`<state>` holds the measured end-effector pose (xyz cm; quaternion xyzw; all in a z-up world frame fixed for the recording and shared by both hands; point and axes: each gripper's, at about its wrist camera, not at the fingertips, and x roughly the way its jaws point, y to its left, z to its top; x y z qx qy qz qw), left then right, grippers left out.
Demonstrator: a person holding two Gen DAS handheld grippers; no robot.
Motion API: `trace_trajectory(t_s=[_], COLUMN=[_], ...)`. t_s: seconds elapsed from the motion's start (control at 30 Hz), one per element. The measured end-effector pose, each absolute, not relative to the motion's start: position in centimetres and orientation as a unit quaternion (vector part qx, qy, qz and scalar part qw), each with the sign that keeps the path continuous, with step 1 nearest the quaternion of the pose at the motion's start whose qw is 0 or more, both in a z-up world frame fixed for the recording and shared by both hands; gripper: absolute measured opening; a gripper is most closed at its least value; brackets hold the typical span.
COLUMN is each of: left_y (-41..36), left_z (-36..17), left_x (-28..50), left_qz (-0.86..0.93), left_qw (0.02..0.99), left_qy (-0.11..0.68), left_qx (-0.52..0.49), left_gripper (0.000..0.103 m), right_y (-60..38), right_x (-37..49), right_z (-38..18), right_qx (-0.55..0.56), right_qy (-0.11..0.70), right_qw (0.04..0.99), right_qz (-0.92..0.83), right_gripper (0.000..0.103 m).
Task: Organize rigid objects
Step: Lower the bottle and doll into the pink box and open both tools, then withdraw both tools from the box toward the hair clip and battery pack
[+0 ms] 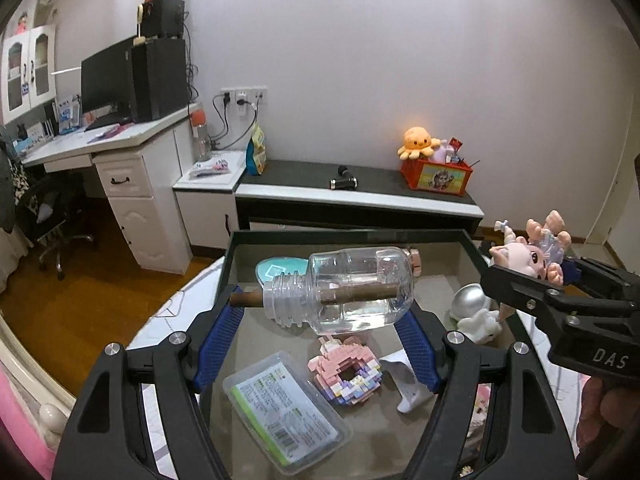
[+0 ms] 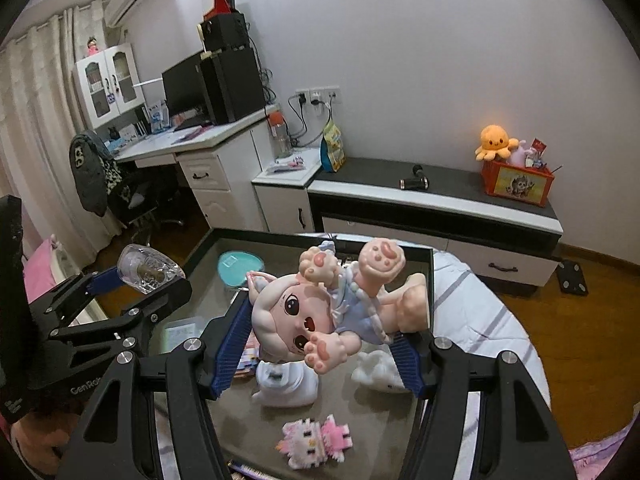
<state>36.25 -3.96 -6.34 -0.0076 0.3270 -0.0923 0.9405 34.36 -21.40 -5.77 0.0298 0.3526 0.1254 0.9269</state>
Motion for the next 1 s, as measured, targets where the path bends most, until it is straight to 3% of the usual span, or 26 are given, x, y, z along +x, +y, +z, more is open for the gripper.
trace_trajectory(t_s=[0.3, 0.37, 0.43, 0.5, 0.6, 0.7, 1.0], left_y=[-4.5, -4.3, -4.0, -3.7, -3.1, -2.5, -1.2], left_z=[-10.1, -10.5, -10.3, -9.8, -8.9, -7.9, -4.7], left_x=[39.0, 38.9, 38.5, 37.8, 36.4, 35.2, 29.0], left_qz=[-0.096, -0.088, -0.077, -0.076, -0.072, -0.064, -0.045], left_qw=[0.922, 0.922, 0.923, 0.926, 0.932, 0.937, 0.952], left_qy=[0.375, 0.378, 0.377, 0.369, 0.354, 0.342, 0.304], left_qx=[-0.002, -0.001, 0.004, 0.004, 0.0, 0.002, -0.003], left_gripper=[0.077, 0.088, 0.097, 0.098, 0.102, 0.103, 0.103], right_y=[-21.3, -21.3, -21.2, -21.3, -21.5, -21.8, -22.2], right_x=[37.0, 37.3, 37.4, 37.3, 36.7, 36.1, 30.1], right_z=[-9.1, -9.6, -9.9, -9.9, -9.5, -9.1, -5.1], right_qx=[0.032, 0.031, 0.03, 0.038, 0.048, 0.066, 0.091], right_qy=[0.395, 0.402, 0.407, 0.404, 0.398, 0.397, 0.345], right_qw=[0.91, 0.907, 0.905, 0.906, 0.909, 0.908, 0.928], right_qz=[0.12, 0.12, 0.121, 0.121, 0.117, 0.116, 0.104], right_gripper=[0.066, 0.066, 0.072, 0.082, 0.085, 0.103, 0.103])
